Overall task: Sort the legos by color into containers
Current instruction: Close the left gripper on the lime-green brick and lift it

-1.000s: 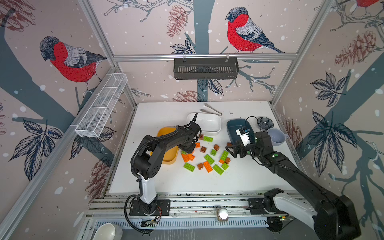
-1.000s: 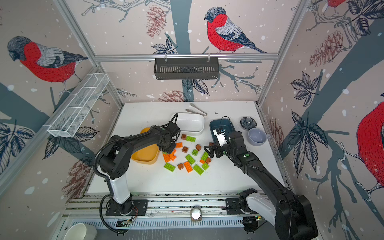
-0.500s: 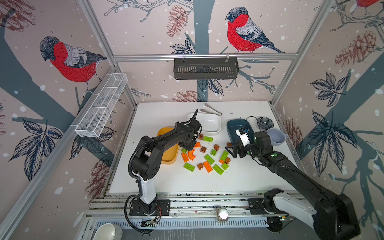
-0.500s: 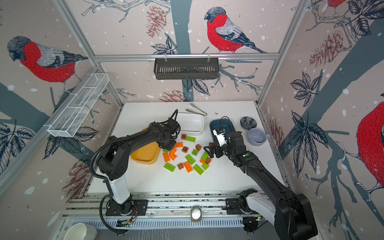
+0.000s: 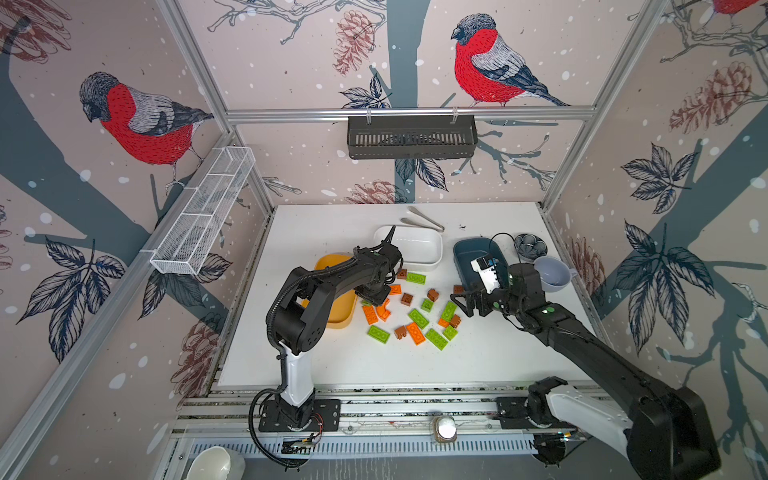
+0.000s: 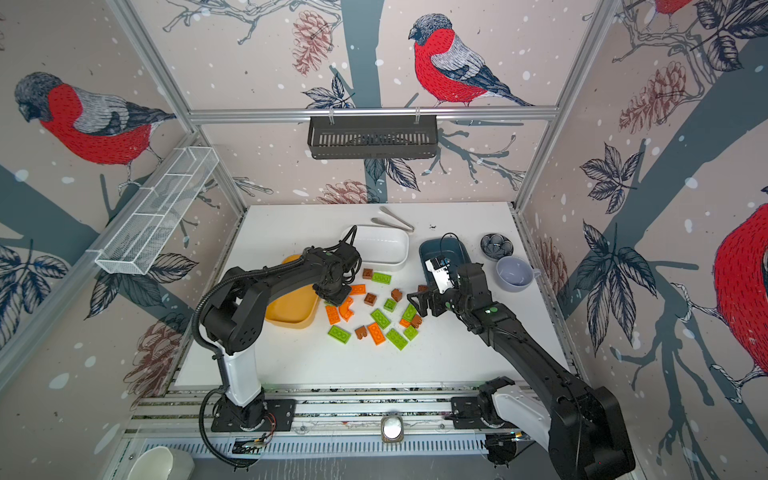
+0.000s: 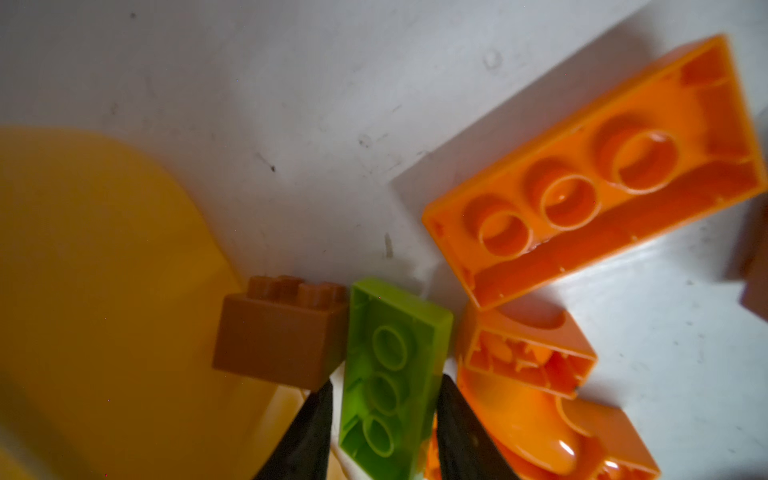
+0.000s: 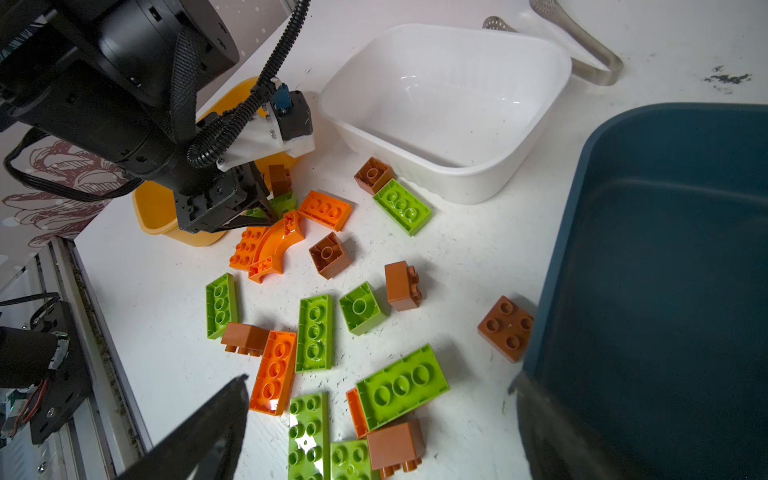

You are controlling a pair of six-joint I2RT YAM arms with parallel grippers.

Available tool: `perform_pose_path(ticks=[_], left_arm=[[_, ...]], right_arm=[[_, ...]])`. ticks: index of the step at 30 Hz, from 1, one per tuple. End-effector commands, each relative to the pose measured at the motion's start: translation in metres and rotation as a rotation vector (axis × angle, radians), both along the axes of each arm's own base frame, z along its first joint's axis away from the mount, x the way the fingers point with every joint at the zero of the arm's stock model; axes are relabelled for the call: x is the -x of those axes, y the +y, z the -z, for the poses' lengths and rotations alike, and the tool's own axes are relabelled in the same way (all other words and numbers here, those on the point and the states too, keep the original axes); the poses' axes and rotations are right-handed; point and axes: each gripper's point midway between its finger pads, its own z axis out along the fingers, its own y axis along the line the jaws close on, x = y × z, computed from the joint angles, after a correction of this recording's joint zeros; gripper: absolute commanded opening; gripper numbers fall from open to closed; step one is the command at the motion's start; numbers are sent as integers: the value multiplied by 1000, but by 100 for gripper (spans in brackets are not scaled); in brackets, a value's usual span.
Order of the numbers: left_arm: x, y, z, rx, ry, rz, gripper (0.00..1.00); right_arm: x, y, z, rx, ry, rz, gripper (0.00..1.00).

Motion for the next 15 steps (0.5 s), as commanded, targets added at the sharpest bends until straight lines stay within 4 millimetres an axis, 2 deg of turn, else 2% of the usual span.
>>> perform_pose_path(ticks=[1, 15], left_arm=[[0, 3, 1, -18, 11, 13, 43], [-5, -3, 10, 42, 43, -8, 40]], right_arm=[[2, 2, 0, -7, 1, -15, 99], [2, 1, 2, -1, 6, -13, 99]])
